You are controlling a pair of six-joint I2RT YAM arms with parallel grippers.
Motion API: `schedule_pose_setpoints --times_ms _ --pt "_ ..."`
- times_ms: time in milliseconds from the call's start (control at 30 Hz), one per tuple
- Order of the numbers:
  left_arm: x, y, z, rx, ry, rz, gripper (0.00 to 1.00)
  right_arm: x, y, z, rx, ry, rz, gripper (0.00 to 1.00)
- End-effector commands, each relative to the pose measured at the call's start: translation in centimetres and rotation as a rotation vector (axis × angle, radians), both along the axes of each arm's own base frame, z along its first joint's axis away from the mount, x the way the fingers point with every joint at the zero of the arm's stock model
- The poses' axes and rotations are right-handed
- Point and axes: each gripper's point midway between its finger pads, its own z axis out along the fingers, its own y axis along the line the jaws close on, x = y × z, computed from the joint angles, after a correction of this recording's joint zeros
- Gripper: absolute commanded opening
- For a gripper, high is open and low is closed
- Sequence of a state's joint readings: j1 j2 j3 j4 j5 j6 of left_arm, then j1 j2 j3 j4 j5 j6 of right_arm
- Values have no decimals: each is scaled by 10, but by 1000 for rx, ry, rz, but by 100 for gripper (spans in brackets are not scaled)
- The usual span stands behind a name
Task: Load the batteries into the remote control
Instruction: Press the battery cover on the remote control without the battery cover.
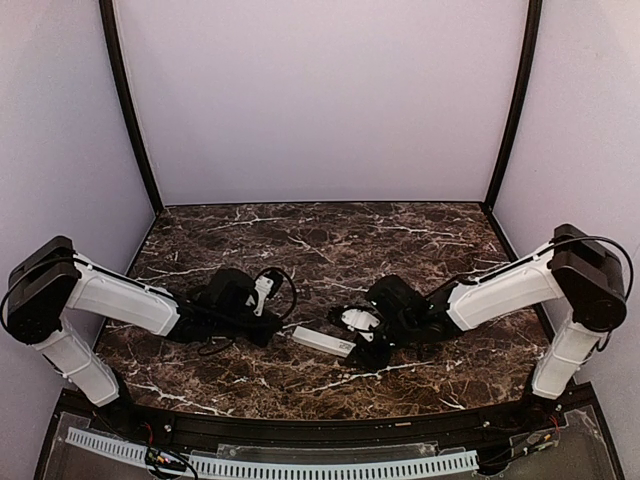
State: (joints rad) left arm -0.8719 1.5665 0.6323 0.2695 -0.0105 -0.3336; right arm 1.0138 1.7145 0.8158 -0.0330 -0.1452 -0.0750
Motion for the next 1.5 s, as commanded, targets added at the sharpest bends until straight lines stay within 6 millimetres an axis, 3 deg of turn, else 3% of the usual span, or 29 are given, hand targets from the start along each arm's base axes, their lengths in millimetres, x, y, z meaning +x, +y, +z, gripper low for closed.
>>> schedule_pose_setpoints --times_ms 0,200,633,867,1333,1467 --pt "-5 -8 13 -94 12 -29 0 -8 -26 -19 -5 11 -70 63" --pt "-4 -8 15 -100 4 -35 0 -9 -40 -26 41 -16 -133 62" --pt "5 -8 7 -77 14 -27 0 -17 -47 -51 44 20 -149 49" --pt "8 -11 2 -29 8 -56 0 -24 -41 -59 19 40 -102 39" --pt "0 -14 -12 75 10 -90 0 -32 -33 -62 12 58 -54 31" --pt "7 -11 -11 105 -15 -62 0 -34 -31 -62 10 62 -42 30"
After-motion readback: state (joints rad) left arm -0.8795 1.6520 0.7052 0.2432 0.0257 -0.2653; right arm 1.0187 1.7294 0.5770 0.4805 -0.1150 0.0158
